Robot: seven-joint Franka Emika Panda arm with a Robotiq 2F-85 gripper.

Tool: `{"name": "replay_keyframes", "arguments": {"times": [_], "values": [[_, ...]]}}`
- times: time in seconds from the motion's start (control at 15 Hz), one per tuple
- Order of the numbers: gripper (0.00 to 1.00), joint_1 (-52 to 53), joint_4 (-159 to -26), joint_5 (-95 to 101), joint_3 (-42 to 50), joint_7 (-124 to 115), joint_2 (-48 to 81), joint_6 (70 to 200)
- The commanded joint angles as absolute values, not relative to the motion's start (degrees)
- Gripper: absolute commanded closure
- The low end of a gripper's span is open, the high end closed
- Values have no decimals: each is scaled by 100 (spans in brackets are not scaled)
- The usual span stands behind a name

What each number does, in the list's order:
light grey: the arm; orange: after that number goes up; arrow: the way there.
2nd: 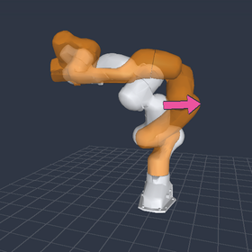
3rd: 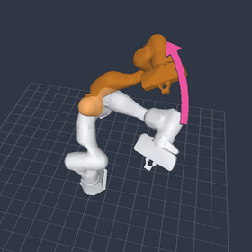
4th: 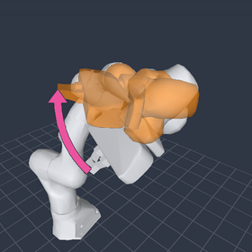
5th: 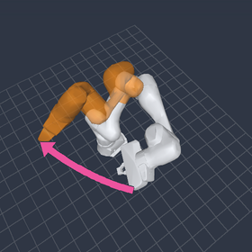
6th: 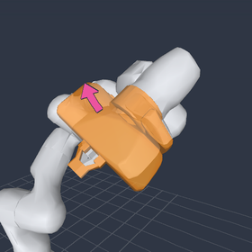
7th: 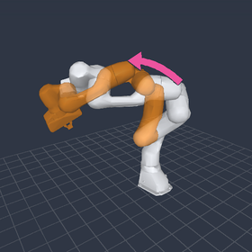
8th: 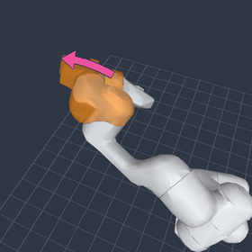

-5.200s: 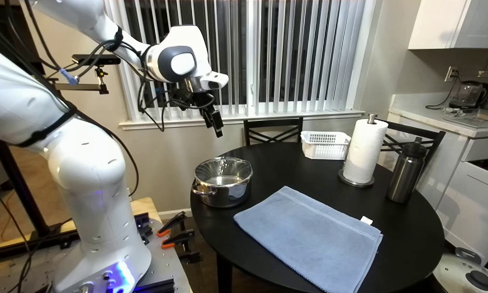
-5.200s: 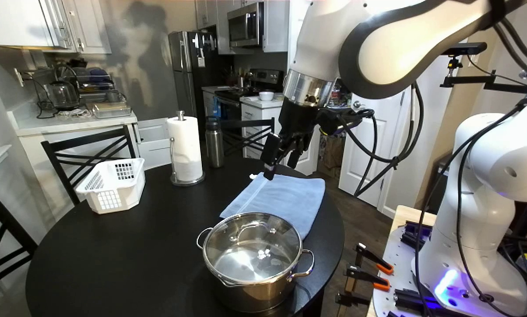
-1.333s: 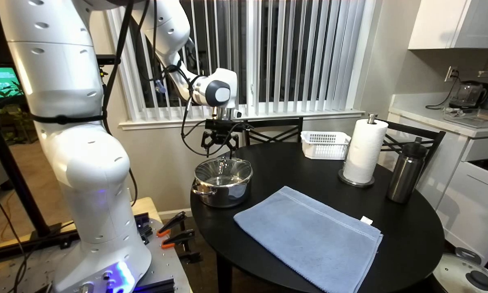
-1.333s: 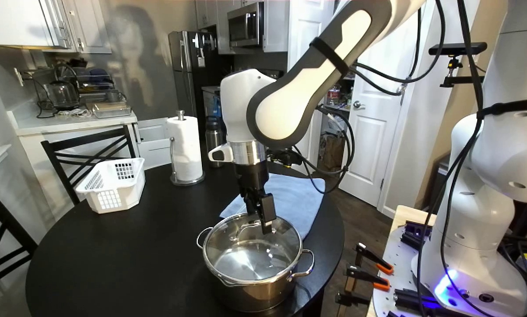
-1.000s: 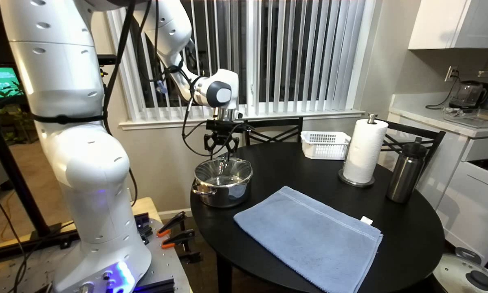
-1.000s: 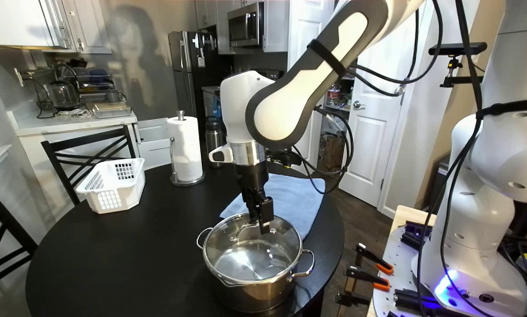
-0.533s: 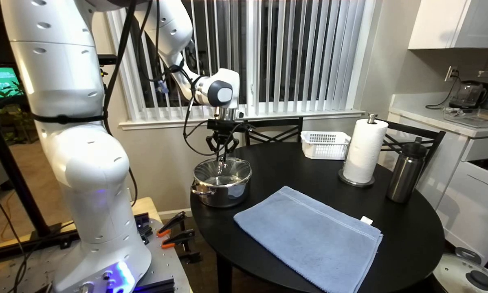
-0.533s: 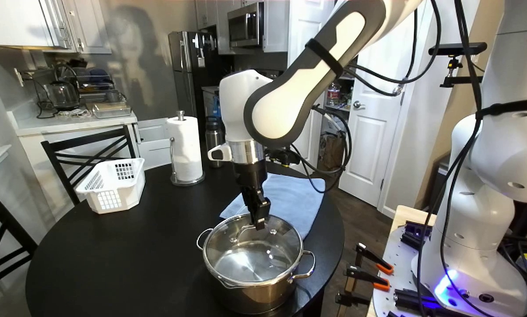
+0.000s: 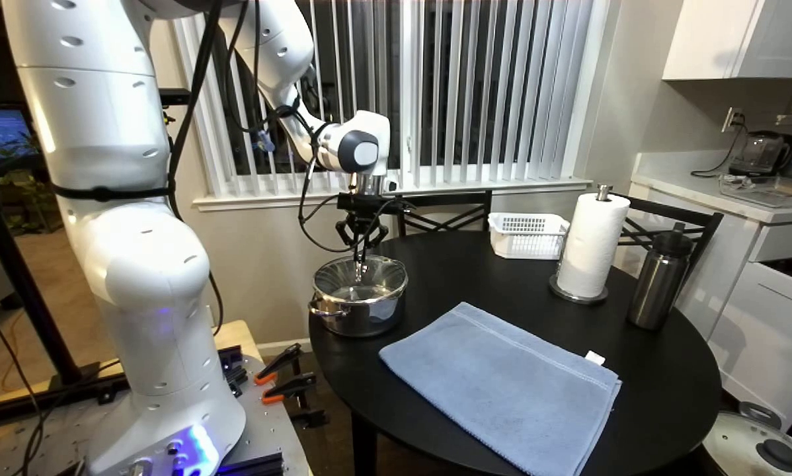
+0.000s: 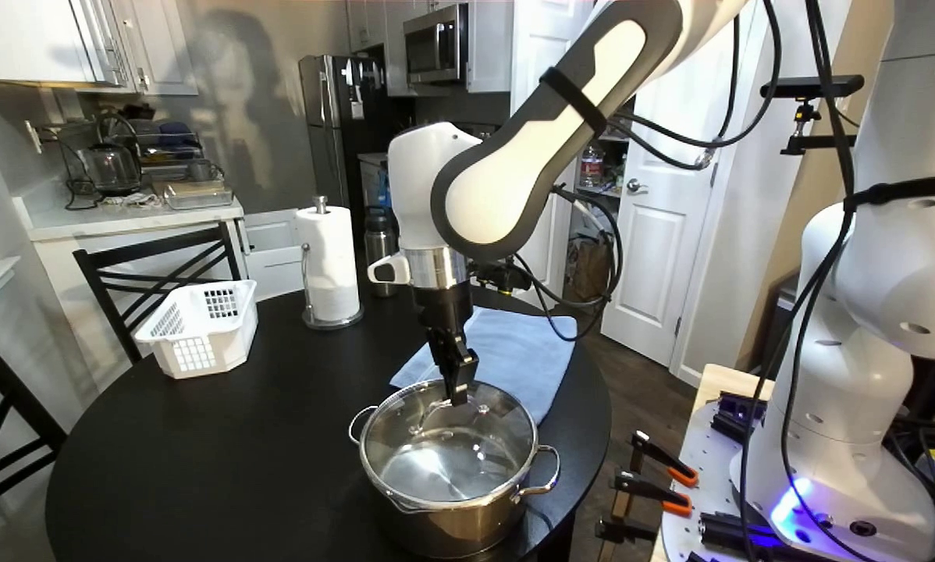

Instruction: Remove the glass lid from the silver pot and put it on the blue towel on the table

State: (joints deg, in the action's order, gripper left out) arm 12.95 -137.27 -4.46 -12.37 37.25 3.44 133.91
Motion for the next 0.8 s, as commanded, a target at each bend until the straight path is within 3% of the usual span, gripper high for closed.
{"name": "replay_keyframes", "arguments": {"times": [0.0,0.73], "values": [[96,1257,-13681,-321,-1278,3479,46,13225],[96,1014,-14055,-414,-593,2939,-1409,13192]]}}
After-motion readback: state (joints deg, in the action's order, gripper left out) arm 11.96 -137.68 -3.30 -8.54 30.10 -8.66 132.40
